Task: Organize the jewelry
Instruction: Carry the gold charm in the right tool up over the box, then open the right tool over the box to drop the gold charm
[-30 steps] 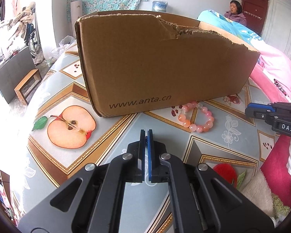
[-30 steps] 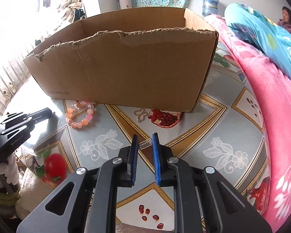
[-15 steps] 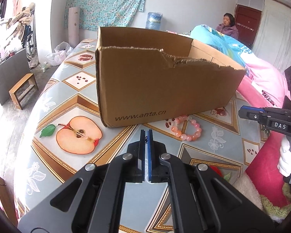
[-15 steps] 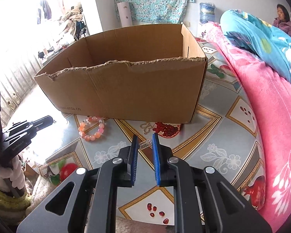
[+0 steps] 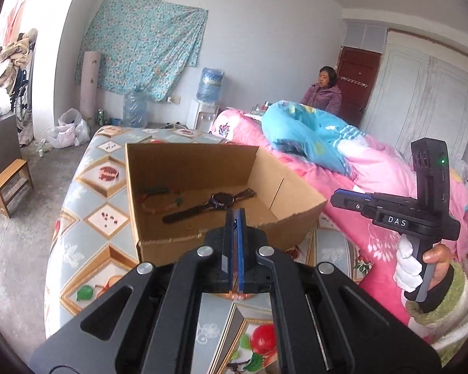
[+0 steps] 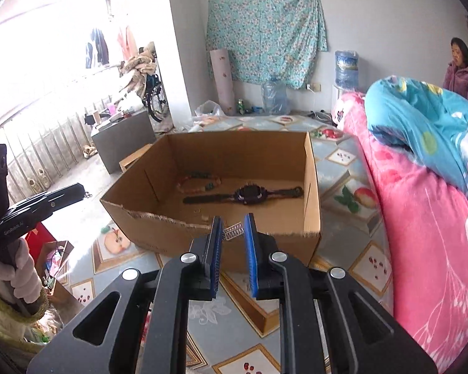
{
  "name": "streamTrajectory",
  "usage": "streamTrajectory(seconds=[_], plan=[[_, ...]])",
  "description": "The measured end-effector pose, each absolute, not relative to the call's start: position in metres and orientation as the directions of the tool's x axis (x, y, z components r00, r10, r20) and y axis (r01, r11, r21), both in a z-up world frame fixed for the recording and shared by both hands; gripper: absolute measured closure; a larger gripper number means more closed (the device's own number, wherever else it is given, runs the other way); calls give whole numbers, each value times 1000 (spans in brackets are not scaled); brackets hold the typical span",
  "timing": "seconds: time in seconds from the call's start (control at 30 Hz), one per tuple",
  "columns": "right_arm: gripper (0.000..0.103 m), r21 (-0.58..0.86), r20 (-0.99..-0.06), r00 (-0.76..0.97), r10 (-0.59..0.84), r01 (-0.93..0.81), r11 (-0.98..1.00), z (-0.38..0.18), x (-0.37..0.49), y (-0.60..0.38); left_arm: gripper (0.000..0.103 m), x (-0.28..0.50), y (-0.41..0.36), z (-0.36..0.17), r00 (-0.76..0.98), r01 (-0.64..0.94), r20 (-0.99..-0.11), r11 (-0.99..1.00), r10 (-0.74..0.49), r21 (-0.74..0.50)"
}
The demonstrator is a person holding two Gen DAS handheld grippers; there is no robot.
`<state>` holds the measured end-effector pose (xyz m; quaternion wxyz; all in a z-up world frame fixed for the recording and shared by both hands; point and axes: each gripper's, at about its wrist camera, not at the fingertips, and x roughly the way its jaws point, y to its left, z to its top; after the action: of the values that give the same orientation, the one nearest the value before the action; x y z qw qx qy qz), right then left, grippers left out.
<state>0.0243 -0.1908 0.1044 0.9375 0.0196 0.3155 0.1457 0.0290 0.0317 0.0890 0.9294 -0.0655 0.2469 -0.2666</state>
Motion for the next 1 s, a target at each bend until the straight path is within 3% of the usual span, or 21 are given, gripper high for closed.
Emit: streamTrajectory(seconds=[0.17, 0.37, 0.57, 0.8, 1.0], plan=[[88, 121, -595, 739, 314, -304, 945, 121, 62, -185, 102, 85, 17, 94, 682, 434, -515, 854, -520, -288], [88, 148, -730, 608, 312, -305, 941, 97, 133, -183, 102, 154, 1, 58, 533, 364, -708, 881, -463, -301], [88, 141, -839, 479, 258, -267, 953, 60, 185, -183, 101, 185, -9, 29, 427, 333, -811, 904, -399, -269], [85, 131, -839, 483, 249, -266, 955, 56, 200, -182, 80, 188, -12, 28, 435, 321, -822, 916, -369, -241], [84, 161, -792, 543, 278, -253, 954, 78, 187, -191, 79, 177, -5, 45, 497, 306, -787, 922, -366, -236]])
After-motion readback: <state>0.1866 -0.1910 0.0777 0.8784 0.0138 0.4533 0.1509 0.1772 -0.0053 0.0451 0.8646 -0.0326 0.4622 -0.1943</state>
